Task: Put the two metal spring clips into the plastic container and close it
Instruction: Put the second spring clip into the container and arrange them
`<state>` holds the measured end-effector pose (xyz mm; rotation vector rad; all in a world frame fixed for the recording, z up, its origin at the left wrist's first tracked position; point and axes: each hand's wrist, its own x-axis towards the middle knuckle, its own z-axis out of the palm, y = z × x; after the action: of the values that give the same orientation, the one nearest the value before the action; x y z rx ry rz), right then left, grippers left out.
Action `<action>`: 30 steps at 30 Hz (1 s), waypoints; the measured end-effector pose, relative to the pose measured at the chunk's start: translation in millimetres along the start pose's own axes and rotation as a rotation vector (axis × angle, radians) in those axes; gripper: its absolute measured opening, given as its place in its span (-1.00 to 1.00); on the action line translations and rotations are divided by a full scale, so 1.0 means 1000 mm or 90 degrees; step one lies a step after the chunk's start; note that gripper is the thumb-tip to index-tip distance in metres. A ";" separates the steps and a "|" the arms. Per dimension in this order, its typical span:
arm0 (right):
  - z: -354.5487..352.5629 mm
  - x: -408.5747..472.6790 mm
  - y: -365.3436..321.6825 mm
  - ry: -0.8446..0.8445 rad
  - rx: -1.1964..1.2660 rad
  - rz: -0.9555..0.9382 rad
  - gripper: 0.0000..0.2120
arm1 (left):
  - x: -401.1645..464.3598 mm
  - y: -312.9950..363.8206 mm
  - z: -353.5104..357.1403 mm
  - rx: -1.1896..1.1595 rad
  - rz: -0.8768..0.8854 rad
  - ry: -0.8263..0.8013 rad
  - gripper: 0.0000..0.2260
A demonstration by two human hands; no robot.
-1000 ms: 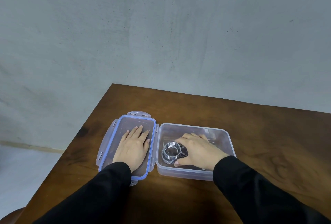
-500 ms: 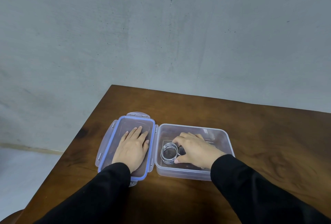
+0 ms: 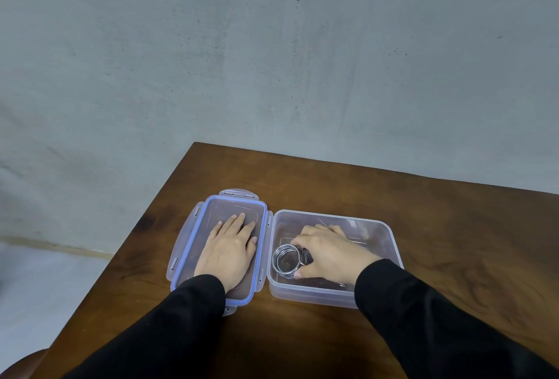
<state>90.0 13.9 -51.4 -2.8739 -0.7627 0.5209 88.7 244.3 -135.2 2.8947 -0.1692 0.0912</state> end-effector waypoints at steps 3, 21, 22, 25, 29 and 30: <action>-0.001 -0.001 0.001 -0.007 0.000 0.003 -0.49 | 0.000 0.000 0.000 0.001 0.001 -0.001 -0.55; -0.013 -0.017 -0.004 -0.004 0.022 0.028 -0.32 | -0.003 0.003 -0.003 -0.005 0.000 -0.007 -0.55; -0.015 -0.020 -0.003 0.011 0.037 0.030 -0.33 | -0.002 0.002 -0.003 -0.009 -0.001 -0.009 -0.55; -0.019 -0.026 0.001 0.144 0.130 0.039 -0.51 | 0.001 -0.002 -0.003 -0.063 -0.008 -0.031 -0.58; -0.021 -0.037 0.005 0.268 0.202 0.042 -0.73 | -0.002 0.000 -0.018 -0.189 -0.052 -0.016 -0.68; -0.020 -0.040 0.004 0.274 0.206 0.038 -0.75 | -0.007 0.002 -0.024 -0.184 -0.048 0.002 -0.73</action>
<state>66.7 -10.2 -21.7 -2.5730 -0.4724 0.0174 80.5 248.7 -111.6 2.6091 -0.0668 0.0522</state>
